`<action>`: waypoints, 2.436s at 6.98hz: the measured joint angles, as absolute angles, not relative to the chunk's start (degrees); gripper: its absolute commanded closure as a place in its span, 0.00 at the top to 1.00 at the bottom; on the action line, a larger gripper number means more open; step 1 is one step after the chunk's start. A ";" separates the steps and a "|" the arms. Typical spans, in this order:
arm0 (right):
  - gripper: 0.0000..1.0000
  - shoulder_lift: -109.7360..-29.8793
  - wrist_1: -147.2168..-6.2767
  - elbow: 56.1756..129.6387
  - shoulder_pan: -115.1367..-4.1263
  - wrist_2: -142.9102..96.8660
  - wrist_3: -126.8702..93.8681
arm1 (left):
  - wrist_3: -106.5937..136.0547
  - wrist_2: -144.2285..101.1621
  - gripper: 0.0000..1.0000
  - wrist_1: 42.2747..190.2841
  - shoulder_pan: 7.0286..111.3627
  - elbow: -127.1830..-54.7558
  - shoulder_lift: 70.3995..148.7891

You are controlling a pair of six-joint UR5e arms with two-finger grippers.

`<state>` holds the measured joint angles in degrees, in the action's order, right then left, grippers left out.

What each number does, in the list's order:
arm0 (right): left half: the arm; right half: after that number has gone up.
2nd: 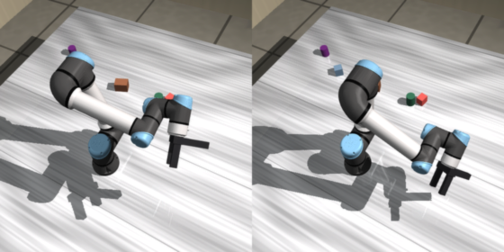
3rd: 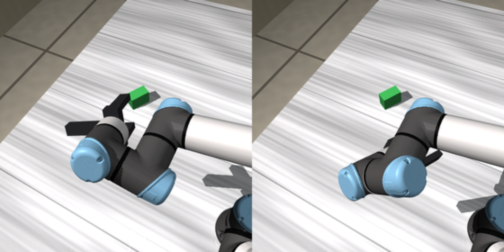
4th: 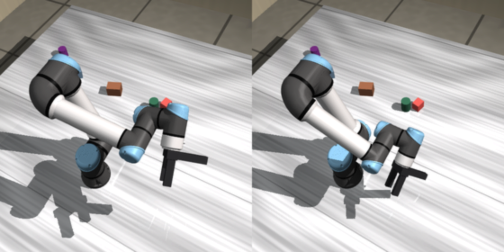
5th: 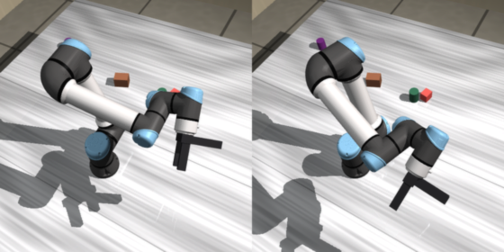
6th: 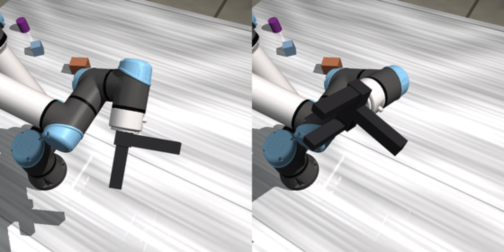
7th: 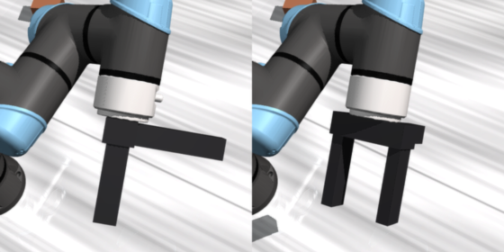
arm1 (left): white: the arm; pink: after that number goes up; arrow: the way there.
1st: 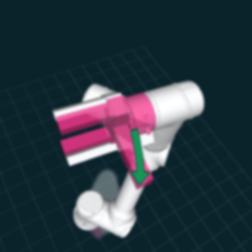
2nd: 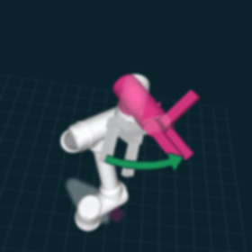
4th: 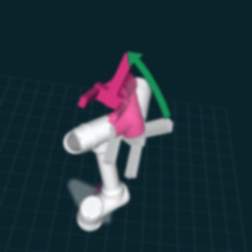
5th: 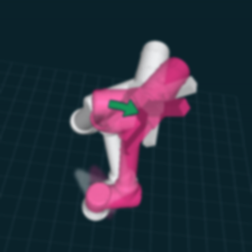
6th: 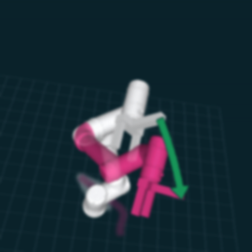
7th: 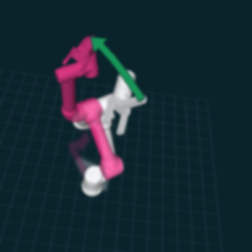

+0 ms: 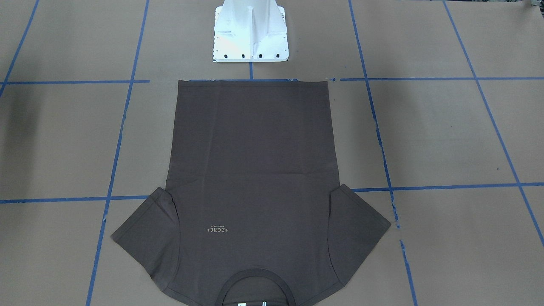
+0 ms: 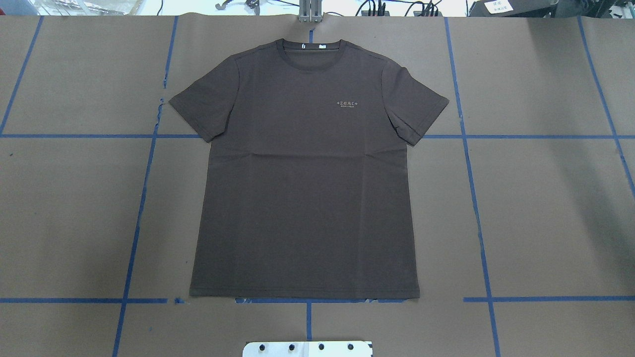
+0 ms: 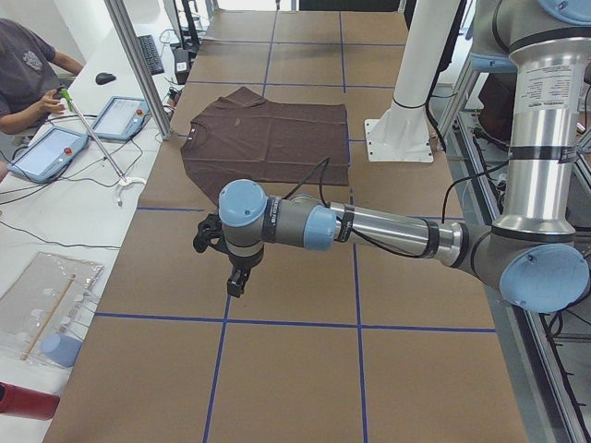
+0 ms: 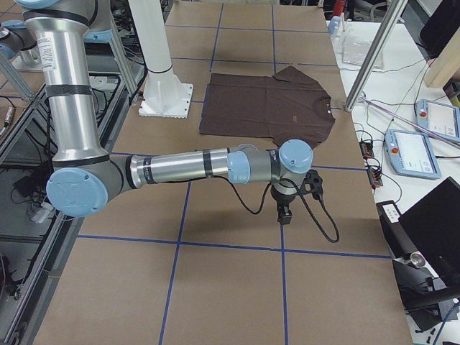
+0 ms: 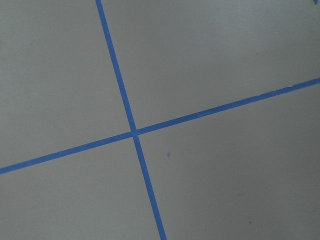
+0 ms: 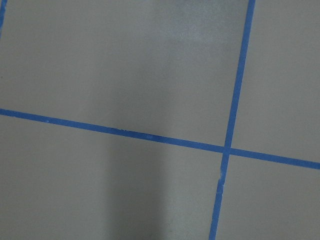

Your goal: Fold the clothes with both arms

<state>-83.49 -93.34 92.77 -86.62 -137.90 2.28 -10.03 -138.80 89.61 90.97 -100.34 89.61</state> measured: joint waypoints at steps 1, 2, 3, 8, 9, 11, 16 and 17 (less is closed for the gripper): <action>1.00 -83.50 -93.34 92.79 -86.59 -137.92 2.28 | -10.13 -138.75 1.00 89.62 90.98 -100.73 89.61; 1.00 -83.50 -93.34 92.81 -86.58 -138.00 2.30 | -10.36 -138.69 1.00 89.58 91.01 -101.46 89.54; 1.00 -83.50 -93.08 92.81 -86.35 -138.16 2.32 | -10.40 -138.83 1.00 89.44 91.02 -102.03 89.38; 1.00 -85.38 -86.61 92.93 -83.71 -142.04 2.19 | -10.40 -138.29 1.00 89.80 90.97 -104.13 88.52; 1.00 -85.62 -85.49 92.96 -82.78 -142.19 1.78 | -10.36 -138.41 1.00 89.90 90.97 -104.40 88.30; 1.00 -85.47 -82.82 92.96 -79.84 -141.85 -4.27 | -10.37 -140.13 1.00 91.53 90.78 -104.99 87.49; 0.89 -66.82 -63.65 77.62 -62.54 -128.71 -56.17 | -9.95 -142.29 1.00 97.05 90.70 -104.79 86.86; 0.87 -62.60 -60.69 73.39 -59.60 -125.20 -63.65 | -9.94 -143.56 1.00 97.07 90.67 -104.78 86.76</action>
<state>-62.60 -60.69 73.39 -59.60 -125.20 -63.65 -9.94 -143.56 97.07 90.67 -104.78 86.76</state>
